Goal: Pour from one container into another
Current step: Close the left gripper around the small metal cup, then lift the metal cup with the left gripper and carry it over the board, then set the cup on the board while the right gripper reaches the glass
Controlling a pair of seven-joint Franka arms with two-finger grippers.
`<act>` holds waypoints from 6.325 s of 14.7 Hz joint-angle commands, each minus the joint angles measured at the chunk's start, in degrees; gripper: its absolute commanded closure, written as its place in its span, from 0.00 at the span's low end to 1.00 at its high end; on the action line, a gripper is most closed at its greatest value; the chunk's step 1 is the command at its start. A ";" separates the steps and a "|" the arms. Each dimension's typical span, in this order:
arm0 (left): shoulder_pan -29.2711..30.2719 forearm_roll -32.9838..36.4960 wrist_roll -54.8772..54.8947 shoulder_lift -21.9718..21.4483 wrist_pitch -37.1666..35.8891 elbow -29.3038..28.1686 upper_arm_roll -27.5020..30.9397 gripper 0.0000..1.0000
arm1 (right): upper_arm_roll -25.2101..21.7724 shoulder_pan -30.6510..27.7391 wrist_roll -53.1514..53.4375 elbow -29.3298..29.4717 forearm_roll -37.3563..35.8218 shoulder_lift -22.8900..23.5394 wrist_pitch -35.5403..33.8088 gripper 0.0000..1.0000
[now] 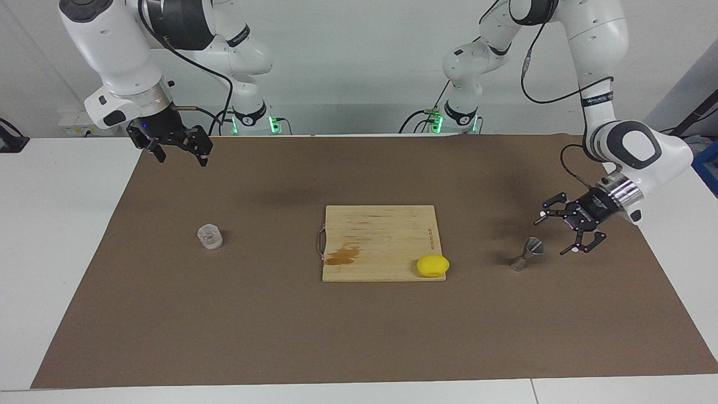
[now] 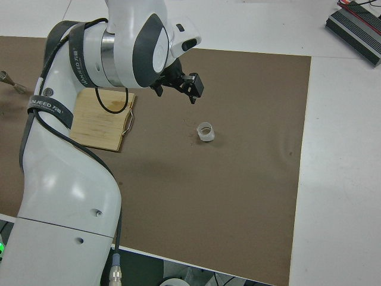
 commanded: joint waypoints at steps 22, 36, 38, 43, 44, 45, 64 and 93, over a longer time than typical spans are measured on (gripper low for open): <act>-2.47 -3.15 -1.20 -0.88 3.13 -3.11 -0.12 1.00 | 0.22 -0.66 -1.60 -1.27 1.14 -1.06 0.51 0.00; -15.36 -6.82 -9.72 -7.03 -2.52 0.05 -0.91 1.00 | 0.22 -0.75 -1.60 -1.27 1.14 -1.15 0.51 0.00; -19.85 -9.03 -13.23 -8.26 1.70 -0.56 -0.91 1.00 | 0.22 -0.75 -1.60 -1.27 1.14 -1.15 0.51 0.00; -31.62 -12.11 -20.08 -8.62 14.26 -0.65 -1.00 1.00 | 0.22 -0.75 -1.60 -1.27 1.14 -1.15 0.51 0.00; -34.00 -13.24 -20.88 -8.35 17.07 -0.65 -1.00 1.00 | 0.22 -0.75 -1.60 -1.27 1.14 -1.15 0.51 0.00; -36.54 -15.34 -20.98 -8.18 20.32 -0.82 -0.91 1.00 | 0.22 -0.75 -1.60 -1.27 1.14 -1.15 0.51 0.00; -54.50 -31.71 -14.31 2.01 48.65 2.86 -0.91 1.00 | -0.14 -1.89 36.42 -1.97 2.54 1.74 3.49 0.00; -57.57 -35.40 -15.18 -2.19 52.61 1.37 -1.00 0.00 | -0.05 -19.20 34.00 -8.04 28.65 25.65 19.76 0.00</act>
